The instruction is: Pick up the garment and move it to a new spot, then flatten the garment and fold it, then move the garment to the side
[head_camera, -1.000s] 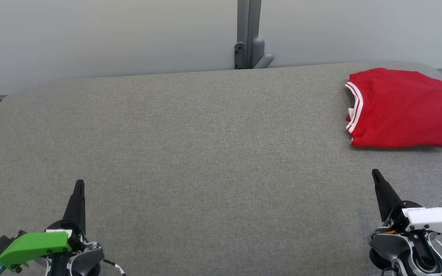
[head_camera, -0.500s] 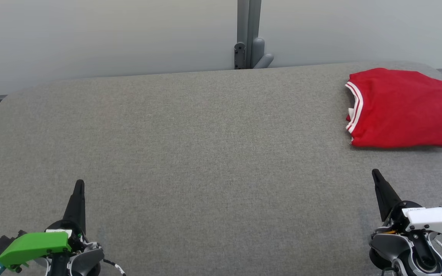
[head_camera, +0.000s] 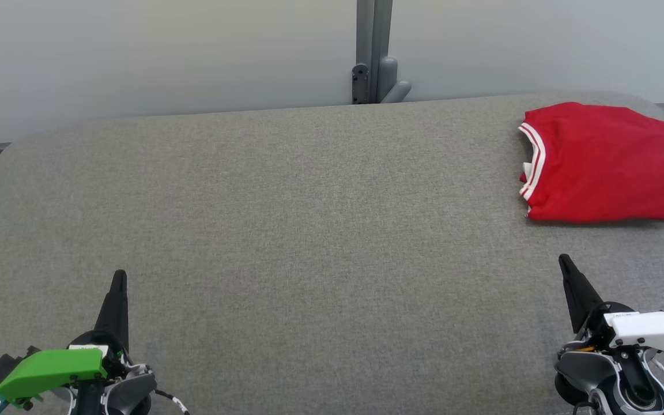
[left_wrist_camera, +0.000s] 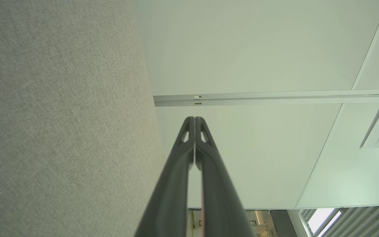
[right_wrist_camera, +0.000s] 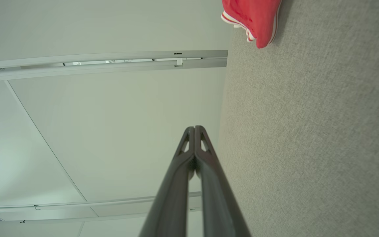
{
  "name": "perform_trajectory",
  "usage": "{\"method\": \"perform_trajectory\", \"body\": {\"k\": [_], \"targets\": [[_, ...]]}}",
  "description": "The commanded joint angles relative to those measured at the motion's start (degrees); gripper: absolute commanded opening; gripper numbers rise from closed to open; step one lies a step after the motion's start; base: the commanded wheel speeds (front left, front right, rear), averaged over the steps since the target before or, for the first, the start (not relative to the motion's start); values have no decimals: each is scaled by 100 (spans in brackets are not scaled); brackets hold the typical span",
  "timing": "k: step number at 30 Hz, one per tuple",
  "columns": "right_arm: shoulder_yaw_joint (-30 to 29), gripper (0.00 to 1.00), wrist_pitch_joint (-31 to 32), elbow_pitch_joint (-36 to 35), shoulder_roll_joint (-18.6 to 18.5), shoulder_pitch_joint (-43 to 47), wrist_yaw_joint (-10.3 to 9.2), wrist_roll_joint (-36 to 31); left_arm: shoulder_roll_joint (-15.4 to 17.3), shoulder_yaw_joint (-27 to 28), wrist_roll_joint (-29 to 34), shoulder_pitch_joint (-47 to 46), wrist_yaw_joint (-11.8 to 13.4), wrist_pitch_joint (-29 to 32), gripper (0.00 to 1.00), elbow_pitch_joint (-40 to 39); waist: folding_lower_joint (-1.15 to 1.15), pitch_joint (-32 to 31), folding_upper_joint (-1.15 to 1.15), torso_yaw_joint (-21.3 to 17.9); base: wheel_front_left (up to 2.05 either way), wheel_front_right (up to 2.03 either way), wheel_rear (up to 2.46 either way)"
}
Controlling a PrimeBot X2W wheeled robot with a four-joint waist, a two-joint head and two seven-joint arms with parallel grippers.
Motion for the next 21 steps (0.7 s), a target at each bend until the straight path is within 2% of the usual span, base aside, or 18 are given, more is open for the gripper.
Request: {"method": "perform_trajectory", "body": {"k": [1, 21], "targets": [[1, 0, 6, -21, -27, -33, 2, 43, 38, 18, -3, -92, -39, 14, 0, -16, 0, 0, 0, 0, 0, 0, 0], [1, 0, 5, -21, -27, -33, 2, 44, 38, 18, -3, -92, -39, 14, 0, -16, 0, 0, 0, 0, 0, 0, 0]]}}
